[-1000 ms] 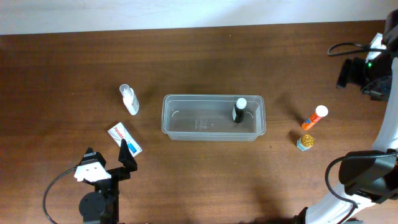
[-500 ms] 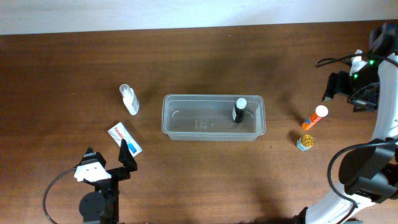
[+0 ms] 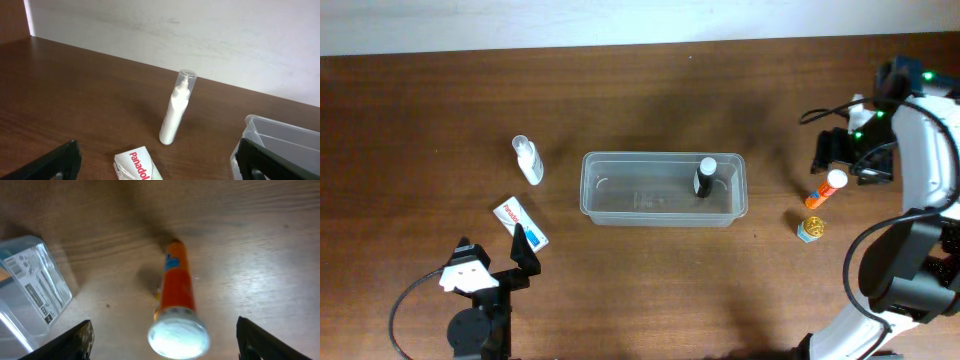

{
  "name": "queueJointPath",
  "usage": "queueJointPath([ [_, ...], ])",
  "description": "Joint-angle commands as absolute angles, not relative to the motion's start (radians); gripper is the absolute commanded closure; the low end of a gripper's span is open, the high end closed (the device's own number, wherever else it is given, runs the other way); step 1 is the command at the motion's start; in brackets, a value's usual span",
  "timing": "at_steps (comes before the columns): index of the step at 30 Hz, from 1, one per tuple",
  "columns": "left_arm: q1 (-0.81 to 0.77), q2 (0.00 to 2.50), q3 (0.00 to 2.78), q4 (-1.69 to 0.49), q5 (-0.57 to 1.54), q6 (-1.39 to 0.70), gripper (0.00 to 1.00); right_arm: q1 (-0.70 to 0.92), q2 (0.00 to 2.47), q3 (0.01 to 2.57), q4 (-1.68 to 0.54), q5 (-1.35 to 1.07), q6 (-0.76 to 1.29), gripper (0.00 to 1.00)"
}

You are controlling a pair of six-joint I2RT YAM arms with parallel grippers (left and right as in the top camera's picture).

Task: Pack container
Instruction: 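Move right gripper back to the orange Redoxon tube, then lower right gripper around the orange tube and close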

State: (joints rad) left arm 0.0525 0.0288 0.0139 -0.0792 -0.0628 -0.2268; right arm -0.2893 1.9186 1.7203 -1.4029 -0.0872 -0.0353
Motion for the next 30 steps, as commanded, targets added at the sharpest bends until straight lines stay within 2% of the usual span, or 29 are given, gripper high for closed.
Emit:
queueJointPath([
  [1,0.053,0.029,0.009,-0.080,-0.056,-0.208,0.01,-0.274,1.922,1.678,-1.374,-0.042,-0.049,0.17],
  [5,0.053,0.029,0.009,-0.080,-0.056,-0.208,0.00,-0.276,1.922,1.641,-1.341,-0.029,-0.049,0.18],
  [13,0.053,0.029,0.009,-0.080,-0.056,-0.208,0.00,-0.276,1.922,1.562,-1.285,-0.029,-0.049,0.25],
  [16,0.053,0.029,0.009,-0.080,-0.056,-0.208,0.00,-0.276,1.922,1.560,-1.277,-0.025,-0.049,0.31],
  [25,0.053,0.029,0.009,-0.080,-0.056,-0.208,0.01,-0.276,1.921,1.563,-1.274,0.042,-0.054,0.40],
  [30,0.053,0.029,0.009,-0.080,-0.056,-0.208,0.01,-0.276,1.921,1.565,-1.275,0.042,-0.053,0.50],
])
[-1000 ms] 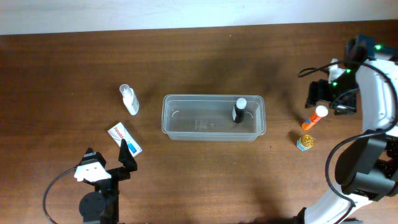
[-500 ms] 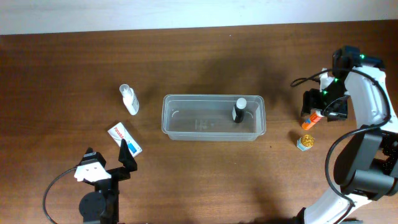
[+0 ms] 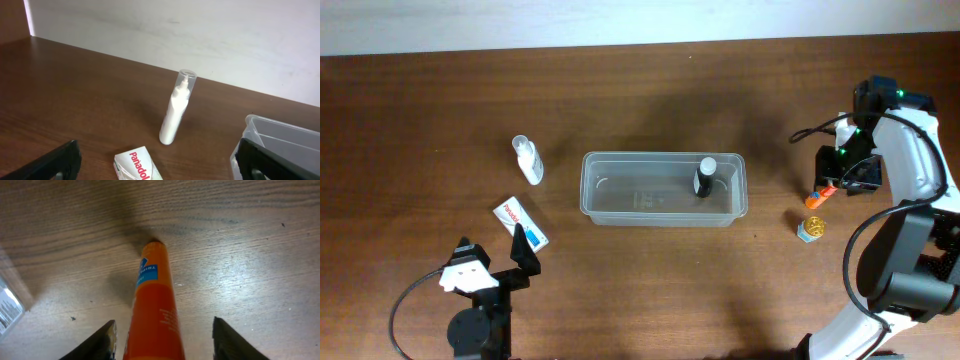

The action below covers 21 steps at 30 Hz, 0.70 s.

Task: Pack container
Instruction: 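Lower right gripper around the orange tube and close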

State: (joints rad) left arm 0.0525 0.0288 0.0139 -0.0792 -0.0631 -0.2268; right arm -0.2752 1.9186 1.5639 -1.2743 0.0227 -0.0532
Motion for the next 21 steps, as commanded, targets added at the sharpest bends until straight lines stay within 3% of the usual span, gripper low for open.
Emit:
queueJointPath([
  [1,0.053,0.029,0.009,-0.080,-0.056,-0.208,0.00,-0.276,1.921,1.565,-1.275,0.042,-0.053,0.53],
  [6,0.053,0.029,0.009,-0.080,-0.056,-0.208,0.01,-0.276,1.921,1.565,-1.274,0.042,-0.053,0.62],
  [21,0.053,0.029,0.009,-0.080,-0.056,-0.208,0.01,-0.275,1.919,1.714,-1.345,0.034,-0.072,0.70],
])
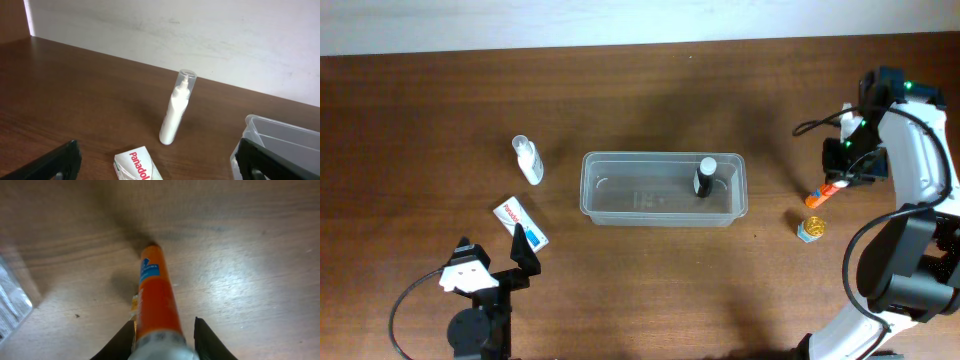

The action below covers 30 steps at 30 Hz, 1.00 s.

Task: Pack container
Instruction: 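Lower right gripper around the orange tube and close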

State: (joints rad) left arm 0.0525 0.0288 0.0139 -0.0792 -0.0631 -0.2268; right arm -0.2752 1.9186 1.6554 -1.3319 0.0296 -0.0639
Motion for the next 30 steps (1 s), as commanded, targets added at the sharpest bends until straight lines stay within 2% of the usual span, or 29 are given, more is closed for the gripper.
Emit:
queueJointPath([
  [1,0.053,0.029,0.009,-0.080,-0.056,-0.208,0.01,-0.275,1.919,1.728,-1.353,0.034,-0.072,0.71],
  [12,0.053,0.029,0.009,-0.080,-0.056,-0.208,0.01,-0.275,1.919,1.749,-1.377,0.031,-0.072,0.69],
  [17,0.053,0.029,0.009,-0.080,-0.056,-0.208,0.00,-0.275,1.919,1.748,-1.375,0.031,-0.072,0.50],
  [20,0.053,0.029,0.009,-0.080,-0.056,-0.208,0.01,-0.275,1.919,1.748,-1.375,0.031,-0.072,0.45],
  [24,0.053,0.029,0.009,-0.080,-0.056,-0.208,0.01,-0.275,1.919,1.748,-1.372,0.031,-0.072,0.31],
  [30,0.053,0.029,0.009,-0.080,-0.056,-0.208,0.01,-0.275,1.920,1.713,-1.310,0.031,-0.072,0.31],
])
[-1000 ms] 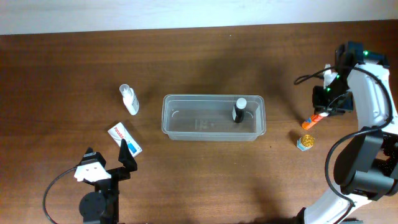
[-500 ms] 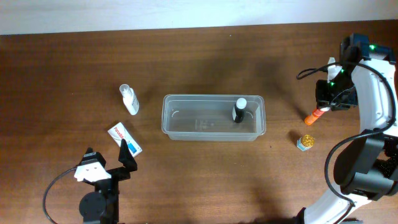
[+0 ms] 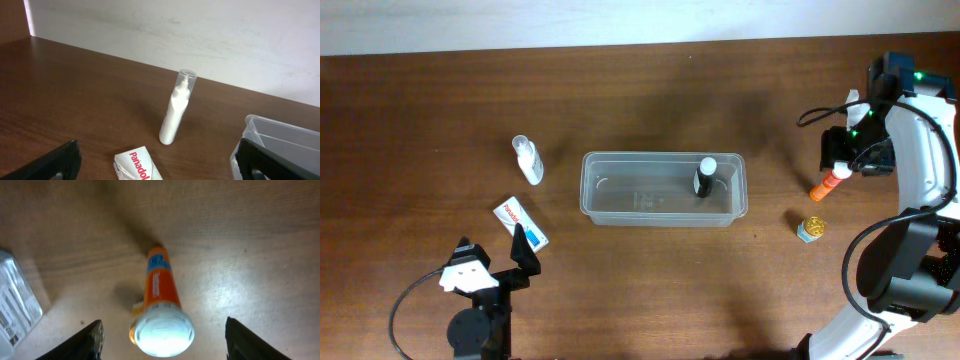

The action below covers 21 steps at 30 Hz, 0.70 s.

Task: Pack container
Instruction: 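Lower right gripper around the orange tube and close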

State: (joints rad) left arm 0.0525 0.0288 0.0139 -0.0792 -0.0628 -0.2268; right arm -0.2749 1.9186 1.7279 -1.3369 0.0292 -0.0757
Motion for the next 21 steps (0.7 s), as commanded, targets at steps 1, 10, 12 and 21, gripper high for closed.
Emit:
queueJointPath([
  [1,0.053,0.029,0.009,-0.080,-0.056,-0.208,0.01,-0.275,1.920,1.705,-1.302,0.031,-0.072,0.32],
  [10,0.053,0.029,0.009,-0.080,-0.056,-0.208,0.00,-0.276,1.920,1.650,-1.262,0.031,-0.072,0.35],
  [12,0.053,0.029,0.009,-0.080,-0.056,-0.208,0.01,-0.276,1.920,1.635,-1.250,0.031,-0.072,0.37],
  [21,0.053,0.029,0.009,-0.080,-0.056,-0.208,0.01,-0.276,1.920,1.598,-1.203,0.031,-0.072,0.52],
])
